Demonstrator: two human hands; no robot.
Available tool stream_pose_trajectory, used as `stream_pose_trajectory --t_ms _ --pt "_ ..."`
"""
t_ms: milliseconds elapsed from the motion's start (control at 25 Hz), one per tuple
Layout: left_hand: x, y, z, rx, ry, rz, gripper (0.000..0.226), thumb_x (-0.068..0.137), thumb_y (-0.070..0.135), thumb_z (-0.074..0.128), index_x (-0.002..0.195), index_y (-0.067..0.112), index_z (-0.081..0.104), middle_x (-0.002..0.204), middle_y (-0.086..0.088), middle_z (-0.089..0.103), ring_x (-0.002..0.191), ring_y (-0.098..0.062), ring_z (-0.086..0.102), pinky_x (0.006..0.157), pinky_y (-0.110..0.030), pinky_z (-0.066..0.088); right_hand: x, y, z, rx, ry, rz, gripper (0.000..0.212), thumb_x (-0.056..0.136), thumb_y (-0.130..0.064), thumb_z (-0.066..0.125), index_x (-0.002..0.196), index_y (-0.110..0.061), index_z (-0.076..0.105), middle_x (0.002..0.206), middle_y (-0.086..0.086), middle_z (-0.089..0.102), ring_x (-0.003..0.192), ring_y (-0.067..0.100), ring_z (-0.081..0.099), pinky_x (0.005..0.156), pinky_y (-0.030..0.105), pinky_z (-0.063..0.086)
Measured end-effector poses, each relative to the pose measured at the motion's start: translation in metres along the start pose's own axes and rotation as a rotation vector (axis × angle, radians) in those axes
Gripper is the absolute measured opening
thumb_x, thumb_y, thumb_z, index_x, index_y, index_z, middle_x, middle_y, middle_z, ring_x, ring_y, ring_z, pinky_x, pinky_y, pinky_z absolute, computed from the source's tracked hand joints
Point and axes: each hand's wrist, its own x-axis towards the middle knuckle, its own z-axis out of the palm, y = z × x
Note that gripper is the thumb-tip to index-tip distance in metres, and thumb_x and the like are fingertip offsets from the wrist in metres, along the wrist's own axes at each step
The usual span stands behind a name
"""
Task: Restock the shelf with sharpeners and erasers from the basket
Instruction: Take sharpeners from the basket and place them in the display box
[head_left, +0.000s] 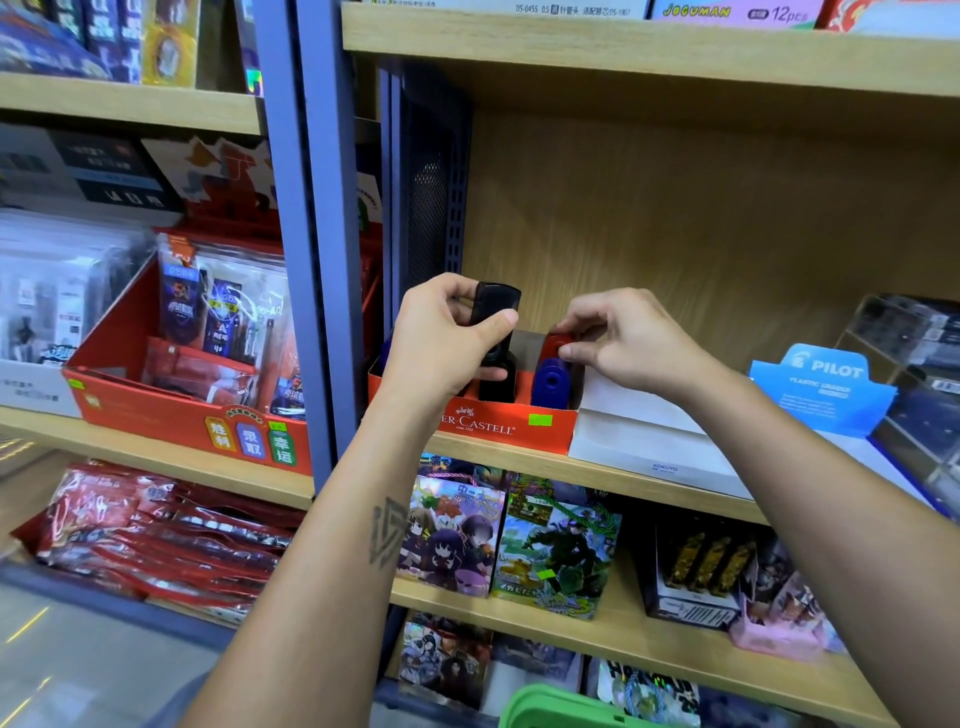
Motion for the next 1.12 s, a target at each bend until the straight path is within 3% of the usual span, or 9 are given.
stream_pose_trajectory --t_ms 320,480,600,720,800,880,920,1000,1120 --pt "-0.001 0.001 0.002 0.002 0.007 -0.001 0.024 0.086 0.011 0.076 0.107 0.010 0.064 0.091 -0.016 0.068 0.084 -0.025 0.073 0.059 -0.042 0.062 -0.006 -0.002 0.006 0.062 0.023 0.045 0.013 0.081 -0.010 0.078 0.090 -0.019 0.076 0.085 -0.007 0.073 0.085 0.009 0.068 0.085 0.035 0.057" --pt "-0.001 0.000 0.004 0.012 -0.004 -0.015 0.026 0.086 0.010 0.075 0.109 0.009 0.064 0.097 -0.018 0.068 0.084 -0.025 0.073 0.060 -0.042 0.062 -0.008 -0.005 0.001 0.007 -0.081 0.064 0.015 0.088 -0.011 0.070 0.097 -0.020 0.078 0.097 -0.007 0.072 0.096 0.012 0.064 0.085 0.027 0.049" --pt "-0.001 -0.001 0.004 0.012 -0.034 -0.024 0.030 0.087 0.005 0.073 0.115 0.009 0.063 0.098 -0.014 0.069 0.086 -0.025 0.073 0.065 -0.045 0.063 -0.005 -0.010 -0.004 -0.051 -0.144 0.035 0.033 0.088 0.005 0.054 0.096 -0.018 0.078 0.110 -0.008 0.061 0.104 0.015 0.054 0.076 0.016 0.038" --pt "-0.002 -0.002 0.003 0.015 -0.085 -0.010 0.041 0.087 -0.005 0.067 0.125 0.009 0.062 0.105 -0.008 0.070 0.092 -0.022 0.072 0.070 -0.044 0.063 -0.003 -0.018 -0.005 -0.094 -0.140 0.041 0.049 0.082 0.013 0.044 0.100 -0.020 0.076 0.109 -0.010 0.055 0.107 0.016 0.054 0.078 0.020 0.044" --pt "-0.002 -0.001 0.003 0.034 -0.092 0.025 0.043 0.085 -0.009 0.067 0.124 0.009 0.063 0.106 -0.007 0.069 0.094 -0.020 0.072 0.071 -0.042 0.063 -0.001 -0.026 -0.009 0.093 -0.015 0.086 0.050 0.086 0.011 0.044 0.112 -0.020 0.073 0.109 -0.005 0.062 0.100 0.016 0.061 0.080 0.020 0.048" --pt "-0.002 0.001 0.004 0.016 -0.052 0.058 0.032 0.083 -0.007 0.071 0.112 0.007 0.066 0.100 -0.009 0.070 0.090 -0.021 0.073 0.071 -0.041 0.063 -0.002 -0.038 -0.014 0.553 0.081 0.174 0.032 0.092 0.000 0.055 0.114 -0.016 0.071 0.101 0.008 0.073 0.087 0.020 0.070 0.077 0.028 0.054" --pt "-0.003 0.001 0.005 -0.030 -0.025 0.057 0.027 0.083 -0.006 0.073 0.107 0.005 0.066 0.097 -0.011 0.070 0.087 -0.022 0.074 0.072 -0.042 0.062 -0.003 -0.043 -0.016 0.716 0.051 0.201 0.025 0.093 -0.007 0.062 0.116 -0.013 0.069 0.099 0.014 0.074 0.085 0.023 0.071 0.076 0.032 0.055" --pt "-0.004 0.002 0.006 -0.167 0.001 0.022 0.023 0.084 -0.005 0.073 0.104 0.003 0.066 0.097 -0.014 0.068 0.086 -0.026 0.075 0.075 -0.044 0.062 -0.004 -0.047 -0.014 0.818 -0.044 0.226 0.035 0.088 -0.011 0.073 0.121 -0.011 0.065 0.099 0.019 0.074 0.092 0.029 0.072 0.083 0.039 0.057" --pt "-0.005 0.002 0.005 -0.210 -0.021 0.037 0.026 0.087 0.000 0.071 0.112 0.007 0.068 0.103 -0.016 0.067 0.092 -0.027 0.073 0.078 -0.043 0.062 0.000 -0.048 -0.009 0.883 -0.012 0.221 0.032 0.081 -0.005 0.077 0.112 -0.007 0.069 0.102 0.020 0.073 0.095 0.032 0.071 0.090 0.045 0.056"
